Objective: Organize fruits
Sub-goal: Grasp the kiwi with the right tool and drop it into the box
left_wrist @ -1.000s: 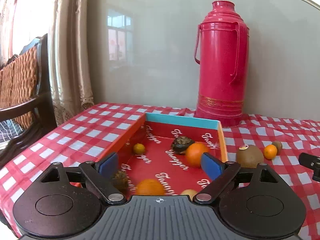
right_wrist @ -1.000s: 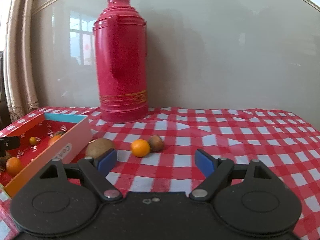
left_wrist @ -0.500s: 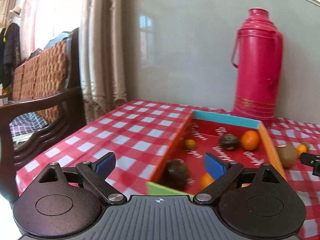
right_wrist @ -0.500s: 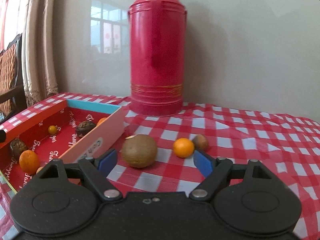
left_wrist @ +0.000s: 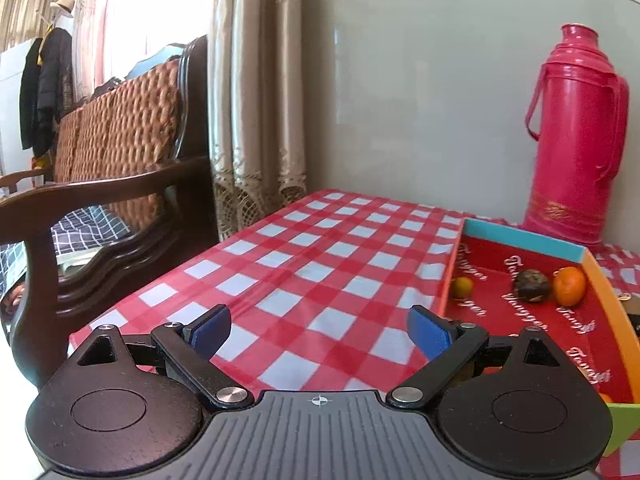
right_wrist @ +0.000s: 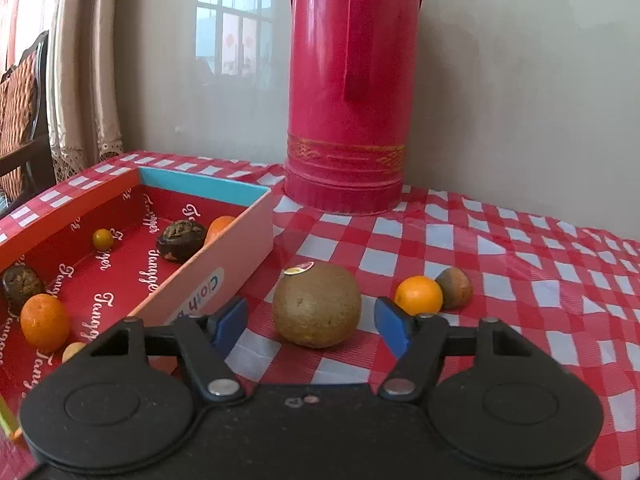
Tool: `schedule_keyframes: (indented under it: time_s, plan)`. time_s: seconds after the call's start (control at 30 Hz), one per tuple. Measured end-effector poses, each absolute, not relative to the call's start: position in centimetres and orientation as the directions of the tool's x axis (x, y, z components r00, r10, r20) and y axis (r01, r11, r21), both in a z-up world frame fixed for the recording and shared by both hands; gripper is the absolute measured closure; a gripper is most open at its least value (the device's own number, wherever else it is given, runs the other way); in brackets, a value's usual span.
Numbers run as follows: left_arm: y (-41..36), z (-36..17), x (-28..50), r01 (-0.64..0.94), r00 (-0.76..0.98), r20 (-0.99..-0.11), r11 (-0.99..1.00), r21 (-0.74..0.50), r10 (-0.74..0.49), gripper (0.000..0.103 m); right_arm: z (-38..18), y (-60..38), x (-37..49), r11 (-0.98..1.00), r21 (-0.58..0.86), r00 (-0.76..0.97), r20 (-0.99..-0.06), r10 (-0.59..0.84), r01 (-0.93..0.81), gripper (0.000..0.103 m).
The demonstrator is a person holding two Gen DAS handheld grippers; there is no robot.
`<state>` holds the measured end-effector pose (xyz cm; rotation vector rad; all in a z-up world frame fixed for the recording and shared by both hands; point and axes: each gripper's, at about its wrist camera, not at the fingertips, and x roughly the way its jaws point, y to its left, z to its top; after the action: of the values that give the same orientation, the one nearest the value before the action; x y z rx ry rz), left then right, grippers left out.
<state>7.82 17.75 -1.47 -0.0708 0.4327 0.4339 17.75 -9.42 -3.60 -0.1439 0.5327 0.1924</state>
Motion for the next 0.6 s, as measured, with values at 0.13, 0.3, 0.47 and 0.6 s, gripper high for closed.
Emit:
schedule_keyframes:
  time_s: [0.13, 0.3, 0.47, 0.6]
  plan:
    - [18.6, -1.7, 7.8, -0.431, 0.809, -0.434, 0.902, 0.022, 0.397, 0.009, -4.4, -9.0, 18.9, 0.975, -0.090, 0.824, -0.554, 0.121, -0.204, 0.051]
    - [19.2, -1.9, 7.5, -0.437, 0.806, -0.438, 0.899, 0.015, 0.399, 0.009, -4.3, -9.3, 19.2, 0.982, -0.054, 0.822, -0.556, 0.123, -0.183, 0.063]
    - [19.6, -1.8, 7.1, -0.439, 0.806, -0.442, 0.898, 0.002, 0.395, 0.009, -3.2, -9.4, 18.2, 0.983, -0.055, 0.840, -0.528, 0.122, -0.178, 0.064]
    - [19.7, -1.7, 6.8, -0.437, 0.808, -0.441, 0.900, -0.002, 0.391, 0.009, -1.5, -9.1, 16.7, 0.980, -0.052, 0.862, -0.487, 0.143, -0.192, 0.064]
